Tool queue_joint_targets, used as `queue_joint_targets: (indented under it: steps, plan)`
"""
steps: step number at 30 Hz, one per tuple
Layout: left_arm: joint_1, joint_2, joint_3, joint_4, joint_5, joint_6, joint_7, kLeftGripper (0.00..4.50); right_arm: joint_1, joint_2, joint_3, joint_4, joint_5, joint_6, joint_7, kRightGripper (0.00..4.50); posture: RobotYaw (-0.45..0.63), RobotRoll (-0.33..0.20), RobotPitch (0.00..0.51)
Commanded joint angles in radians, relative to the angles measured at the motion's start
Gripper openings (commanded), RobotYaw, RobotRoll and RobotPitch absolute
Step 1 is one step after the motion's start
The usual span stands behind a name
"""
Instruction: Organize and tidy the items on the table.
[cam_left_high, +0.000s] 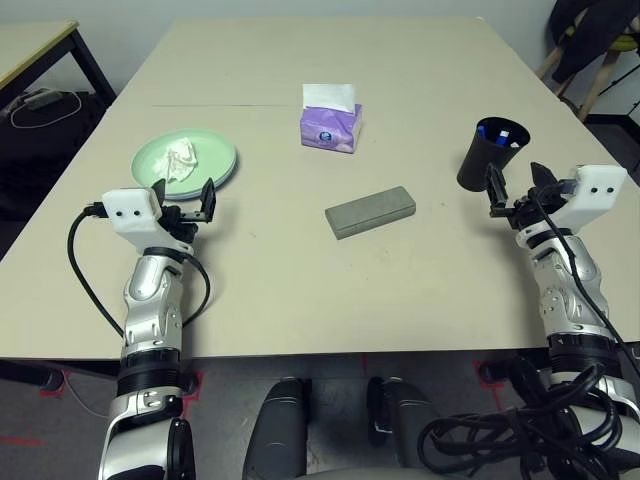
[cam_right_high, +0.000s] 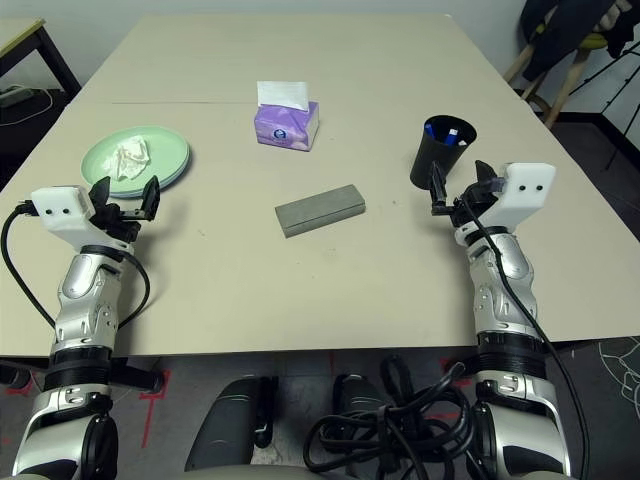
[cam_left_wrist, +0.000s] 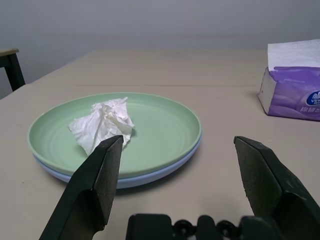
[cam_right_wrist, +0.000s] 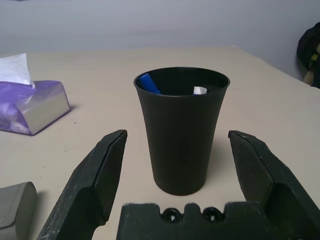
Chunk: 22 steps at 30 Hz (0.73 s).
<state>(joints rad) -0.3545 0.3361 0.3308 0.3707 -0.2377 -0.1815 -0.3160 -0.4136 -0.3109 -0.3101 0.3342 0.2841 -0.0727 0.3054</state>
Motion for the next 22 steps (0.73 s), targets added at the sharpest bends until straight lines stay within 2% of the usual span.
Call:
queue_joint_targets:
  steps: [1,16,22]
  plan:
    - [-0.002,0.013,-0.012,0.012,-0.008,0.010,-0.023,4.50,0.016,-0.004,0.009,0.000,-0.002,0.012,0.006,4.47,0.06,0.000,0.095]
    - [-0.003,0.027,-0.005,0.005,0.000,0.041,-0.004,4.50,-0.006,-0.001,0.024,0.029,-0.008,0.002,0.019,4.47,0.07,0.000,0.095]
    - [-0.020,0.006,-0.010,0.006,0.003,0.045,0.035,4.50,-0.023,-0.008,0.010,0.046,-0.010,-0.003,-0.005,4.47,0.09,0.000,0.095]
